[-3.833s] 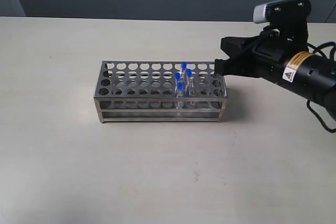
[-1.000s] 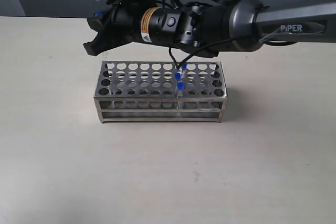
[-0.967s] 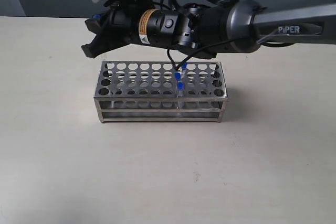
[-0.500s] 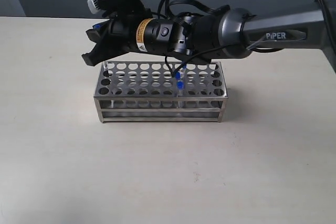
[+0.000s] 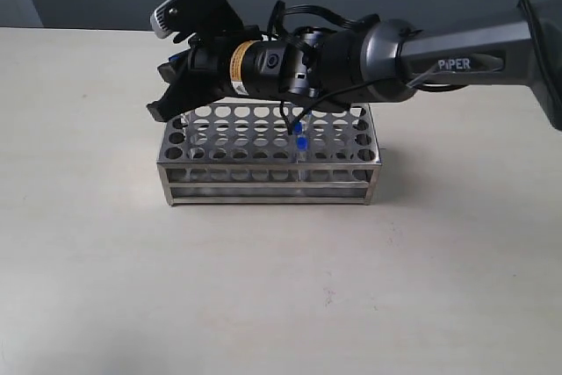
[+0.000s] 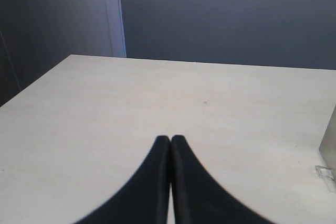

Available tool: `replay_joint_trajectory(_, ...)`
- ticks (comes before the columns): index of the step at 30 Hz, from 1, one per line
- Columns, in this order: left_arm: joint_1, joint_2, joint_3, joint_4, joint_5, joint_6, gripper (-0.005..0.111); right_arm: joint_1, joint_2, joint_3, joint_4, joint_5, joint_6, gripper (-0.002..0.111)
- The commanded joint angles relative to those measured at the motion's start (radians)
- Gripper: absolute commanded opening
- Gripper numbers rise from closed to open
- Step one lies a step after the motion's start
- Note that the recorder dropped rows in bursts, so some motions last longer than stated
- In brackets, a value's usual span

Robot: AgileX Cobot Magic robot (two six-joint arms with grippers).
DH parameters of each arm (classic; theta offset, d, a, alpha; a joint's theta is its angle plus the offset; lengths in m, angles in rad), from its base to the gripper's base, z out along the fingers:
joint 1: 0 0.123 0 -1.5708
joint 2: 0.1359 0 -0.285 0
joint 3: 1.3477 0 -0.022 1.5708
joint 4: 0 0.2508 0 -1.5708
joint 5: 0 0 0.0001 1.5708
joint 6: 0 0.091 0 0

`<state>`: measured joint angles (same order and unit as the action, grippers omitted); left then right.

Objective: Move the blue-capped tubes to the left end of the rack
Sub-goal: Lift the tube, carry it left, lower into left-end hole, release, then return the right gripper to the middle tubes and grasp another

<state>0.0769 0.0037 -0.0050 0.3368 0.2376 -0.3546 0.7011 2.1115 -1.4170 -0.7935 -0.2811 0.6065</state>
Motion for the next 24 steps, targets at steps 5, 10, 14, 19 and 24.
replay_joint_trajectory(5,-0.009,-0.004,0.003,-0.003,0.002,-0.001,0.000,-0.002,0.034,0.004,-0.007,-0.002,0.067,0.002)
replay_joint_trajectory(10,-0.009,-0.004,0.003,-0.003,0.002,-0.001,0.000,-0.002,0.071,0.004,-0.017,-0.037,0.067,0.031)
replay_joint_trajectory(14,-0.009,-0.004,0.003,-0.003,0.002,-0.001,0.000,-0.002,0.015,0.004,-0.070,0.015,0.062,0.050)
replay_joint_trajectory(19,-0.009,-0.004,0.003,-0.003,0.002,-0.001,0.000,-0.002,-0.181,0.013,-0.072,0.349,-0.004,0.046)
replay_joint_trajectory(24,-0.009,-0.004,0.003,-0.003,0.002,-0.001,0.000,-0.022,-0.330,0.121,-0.045,0.339,0.008,0.031)
